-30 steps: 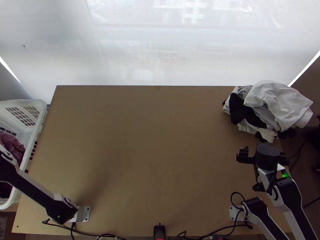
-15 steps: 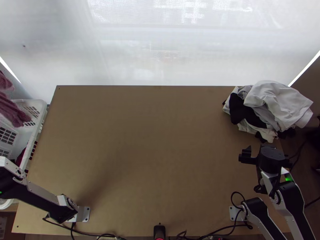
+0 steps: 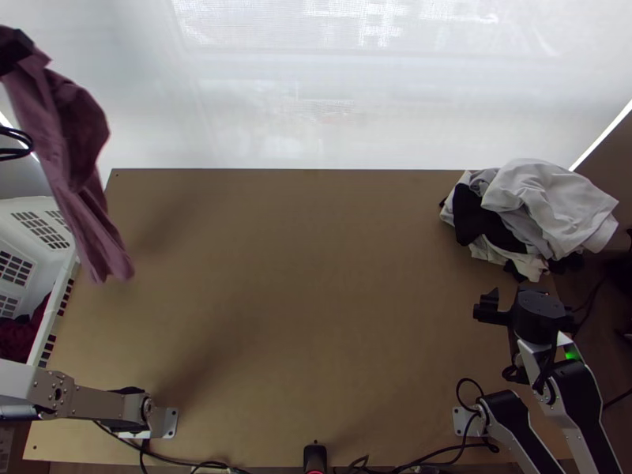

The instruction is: Fold the t-shirt

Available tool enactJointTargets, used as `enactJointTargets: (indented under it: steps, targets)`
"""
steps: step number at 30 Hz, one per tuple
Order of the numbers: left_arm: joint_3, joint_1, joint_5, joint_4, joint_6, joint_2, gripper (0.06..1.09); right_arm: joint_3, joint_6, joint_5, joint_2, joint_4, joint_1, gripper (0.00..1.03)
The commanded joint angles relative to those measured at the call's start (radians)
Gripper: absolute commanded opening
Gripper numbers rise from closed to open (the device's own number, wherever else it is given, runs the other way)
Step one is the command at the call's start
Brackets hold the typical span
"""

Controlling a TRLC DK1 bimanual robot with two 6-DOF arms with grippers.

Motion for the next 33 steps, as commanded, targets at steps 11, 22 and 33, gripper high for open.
enactJointTargets:
  steps: [11, 22, 33]
  targets:
    - [-0.209, -0.792, 0.027, -0.168, -0.051, 0.028, 0.09, -0.001, 0.005, 0.0, -0.017, 0.003, -0.038, 0.98]
    - [-0.238, -1.114, 0.026, -0.169, -0.063, 0.192, 0.09, 0.011, 0.009, 0.0, -0.03, 0.01, -0.061, 0.98]
    - [-0.238, -1.243, 0.027, -0.166, -0.058, 0.363, 0.09, 0.048, -0.076, -0.001, 0.021, 0.175, -0.022, 0.98]
